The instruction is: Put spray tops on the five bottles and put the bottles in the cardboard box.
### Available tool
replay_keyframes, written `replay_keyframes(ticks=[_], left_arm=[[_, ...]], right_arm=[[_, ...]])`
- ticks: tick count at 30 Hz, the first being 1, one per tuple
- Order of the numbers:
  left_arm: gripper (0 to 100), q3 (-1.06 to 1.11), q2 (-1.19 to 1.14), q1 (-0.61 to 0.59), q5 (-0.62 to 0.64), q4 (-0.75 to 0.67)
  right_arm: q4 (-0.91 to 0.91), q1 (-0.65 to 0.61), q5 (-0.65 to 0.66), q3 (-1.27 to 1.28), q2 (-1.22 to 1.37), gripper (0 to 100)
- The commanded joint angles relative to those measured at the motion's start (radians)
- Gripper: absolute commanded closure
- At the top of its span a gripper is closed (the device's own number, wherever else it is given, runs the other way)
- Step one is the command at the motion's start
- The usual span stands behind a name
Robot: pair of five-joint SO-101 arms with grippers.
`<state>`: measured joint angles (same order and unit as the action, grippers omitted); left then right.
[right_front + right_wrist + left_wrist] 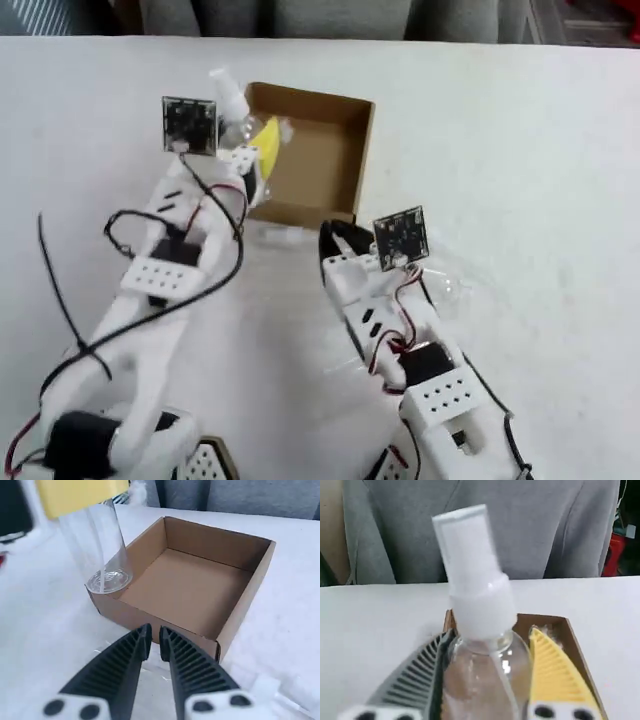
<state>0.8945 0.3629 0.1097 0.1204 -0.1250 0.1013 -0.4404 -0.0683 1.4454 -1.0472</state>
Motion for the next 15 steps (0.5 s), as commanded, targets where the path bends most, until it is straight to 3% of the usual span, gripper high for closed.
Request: replay_keyframes(ticks=[1,5,15], left_arm=[[98,-0.157,-0.145,0.015,-0.002,-0.141],[98,-0.318,-0.291,0.015,-0.002,-0.146],[98,-0.72,-0.722,-0.001,-0.002,-0.147]], right_arm=[[0.004,0.062,0.018,-0.075,-0.022,98.1],[0.005,0.13,0.018,-0.091,-0.021,98.1],[0.005,0.11,0.018,-0.089,-0.021,98.1]])
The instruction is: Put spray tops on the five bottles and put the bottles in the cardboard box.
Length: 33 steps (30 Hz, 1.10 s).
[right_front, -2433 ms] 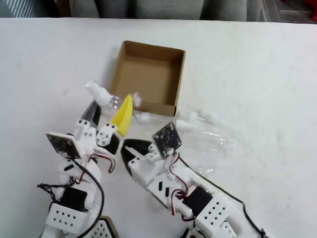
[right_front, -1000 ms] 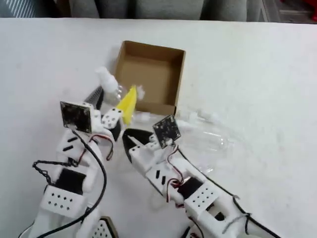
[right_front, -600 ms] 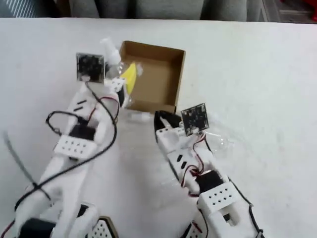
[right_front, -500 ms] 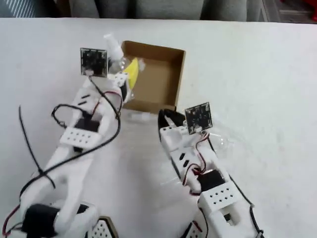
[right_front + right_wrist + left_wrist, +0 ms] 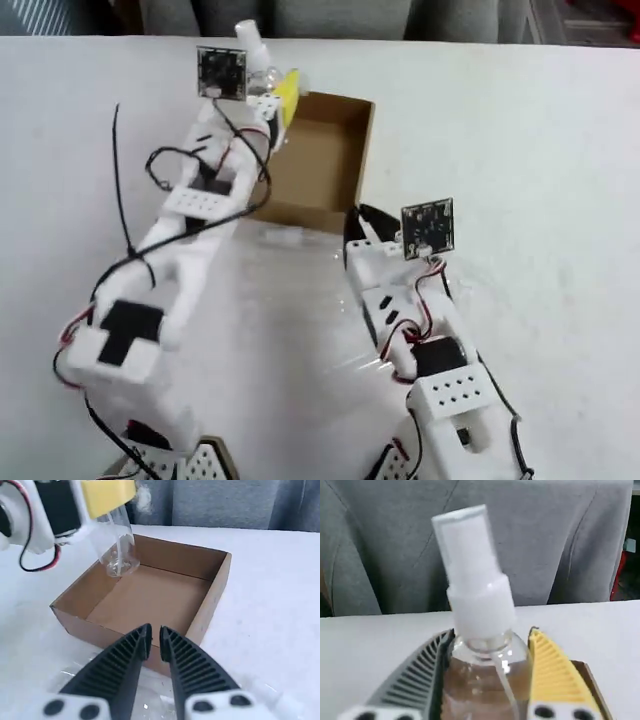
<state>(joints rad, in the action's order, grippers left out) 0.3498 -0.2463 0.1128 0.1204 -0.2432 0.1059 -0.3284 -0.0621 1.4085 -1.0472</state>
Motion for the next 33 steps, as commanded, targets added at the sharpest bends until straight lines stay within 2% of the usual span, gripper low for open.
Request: replay_keyframes(ticks=[1,4,9,15,28,33], left_arm=[[98,-0.201,-0.15,-0.005,-0.003,-0.031],[98,-0.282,-0.255,-0.008,-0.008,-0.046],[98,-0.427,-0.427,-0.008,-0.008,-0.15],[98,-0.577,-0.559,-0.036,-0.009,-0.153],[98,-0.66,-0.639,-0.048,-0.009,-0.149],[98,-0.695,-0.642,-0.059,-0.011,-0.071]], right_arm=[[0.001,-0.004,0.012,-0.052,-0.021,98.1],[0.001,-0.005,0.012,-0.052,-0.021,98.1],[0.001,-0.024,0.012,-0.051,-0.021,98.1],[0.002,-0.033,0.012,-0.051,-0.019,98.1],[0.002,-0.035,0.012,-0.051,-0.019,98.1],[0.002,-0.035,0.012,-0.051,-0.019,98.1]])
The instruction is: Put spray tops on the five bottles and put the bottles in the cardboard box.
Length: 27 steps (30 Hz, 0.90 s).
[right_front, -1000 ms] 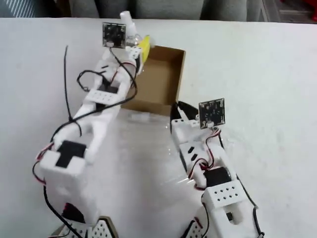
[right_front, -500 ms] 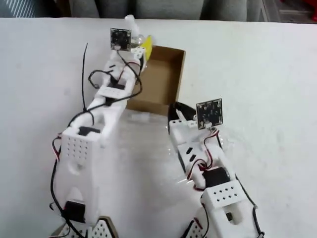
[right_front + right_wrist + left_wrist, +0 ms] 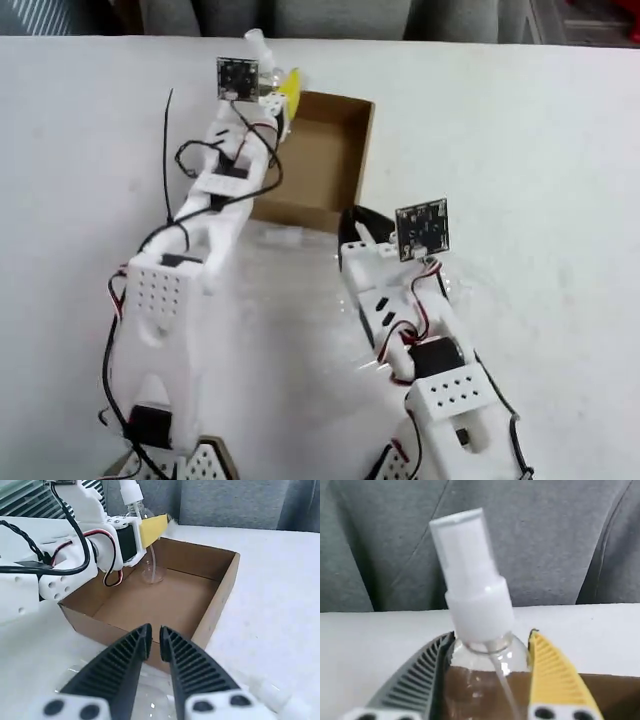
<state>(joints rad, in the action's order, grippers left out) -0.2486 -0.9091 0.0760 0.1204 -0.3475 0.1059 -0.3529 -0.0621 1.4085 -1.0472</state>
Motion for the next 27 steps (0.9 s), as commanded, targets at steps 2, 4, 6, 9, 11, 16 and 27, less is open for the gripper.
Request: replay_keyframes(ticks=[2,4,6,9,11,16,27], left_arm=[[98,-0.104,0.019,-0.028,-0.011,0.032],[98,-0.107,0.019,-0.031,-0.011,0.035],[98,-0.106,0.019,-0.031,-0.011,0.035],[98,-0.103,0.019,-0.031,-0.011,0.037],[98,-0.101,0.018,-0.031,-0.057,0.038],[98,-0.115,-0.016,-0.024,-0.135,0.046],[98,-0.158,-0.062,-0.028,-0.135,0.051]], right_arm=[[0.002,-0.022,0.012,-0.051,-0.019,98.1],[0.005,-0.027,0.012,-0.051,-0.019,98.1],[0.005,-0.027,0.012,-0.051,-0.019,98.1],[0.005,-0.027,0.012,-0.051,-0.019,98.1],[0.005,-0.027,0.012,-0.051,-0.019,98.1],[0.004,-0.027,0.012,-0.051,-0.019,98.1],[0.001,-0.027,0.012,-0.051,-0.019,98.1]])
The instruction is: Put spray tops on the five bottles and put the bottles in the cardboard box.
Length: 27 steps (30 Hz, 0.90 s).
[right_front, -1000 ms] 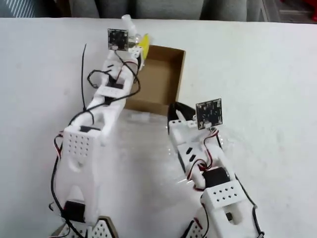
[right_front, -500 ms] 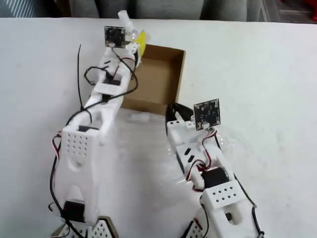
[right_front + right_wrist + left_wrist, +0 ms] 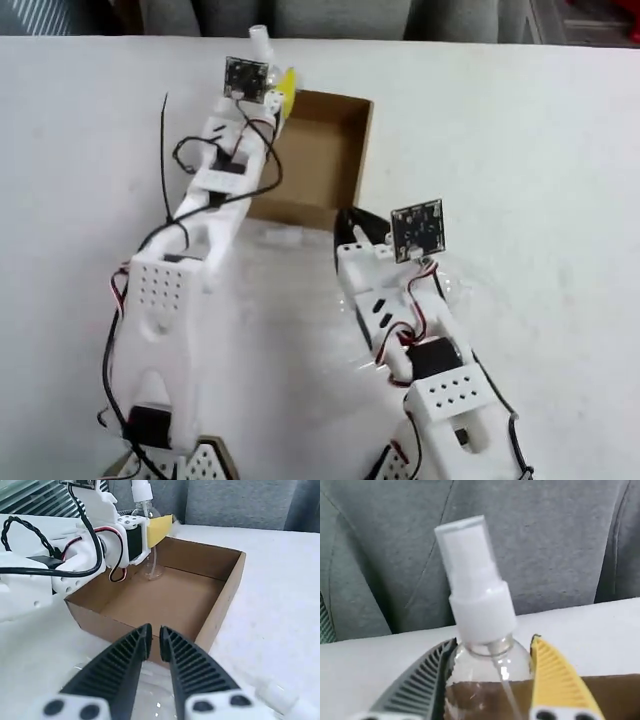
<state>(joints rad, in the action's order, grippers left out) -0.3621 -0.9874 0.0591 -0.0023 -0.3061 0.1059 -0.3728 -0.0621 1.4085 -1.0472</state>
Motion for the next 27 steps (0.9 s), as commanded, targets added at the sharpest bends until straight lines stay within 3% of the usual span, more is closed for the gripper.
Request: replay_keyframes(ticks=[1,4,12,19,23,27], left_arm=[[98,-0.044,0.016,-0.012,-0.012,0.009],[97,-0.043,0.016,-0.013,-0.012,0.011],[77,-0.049,0.018,-0.021,0.083,0.075],[76,-0.041,0.036,-0.035,0.087,0.077],[75,-0.04,0.074,-0.038,0.123,0.147],[67,-0.04,0.093,-0.045,0.158,0.201]], right_arm=[[0.001,-0.007,0.012,-0.051,-0.019,98.1],[0.001,-0.007,0.012,-0.051,-0.019,98.1],[0.001,-0.007,0.012,-0.051,-0.019,98.1],[0.001,-0.007,0.012,-0.052,-0.019,98.1],[0.001,-0.007,0.012,-0.054,-0.021,98.1],[0.001,-0.007,0.012,-0.054,-0.021,98.1]])
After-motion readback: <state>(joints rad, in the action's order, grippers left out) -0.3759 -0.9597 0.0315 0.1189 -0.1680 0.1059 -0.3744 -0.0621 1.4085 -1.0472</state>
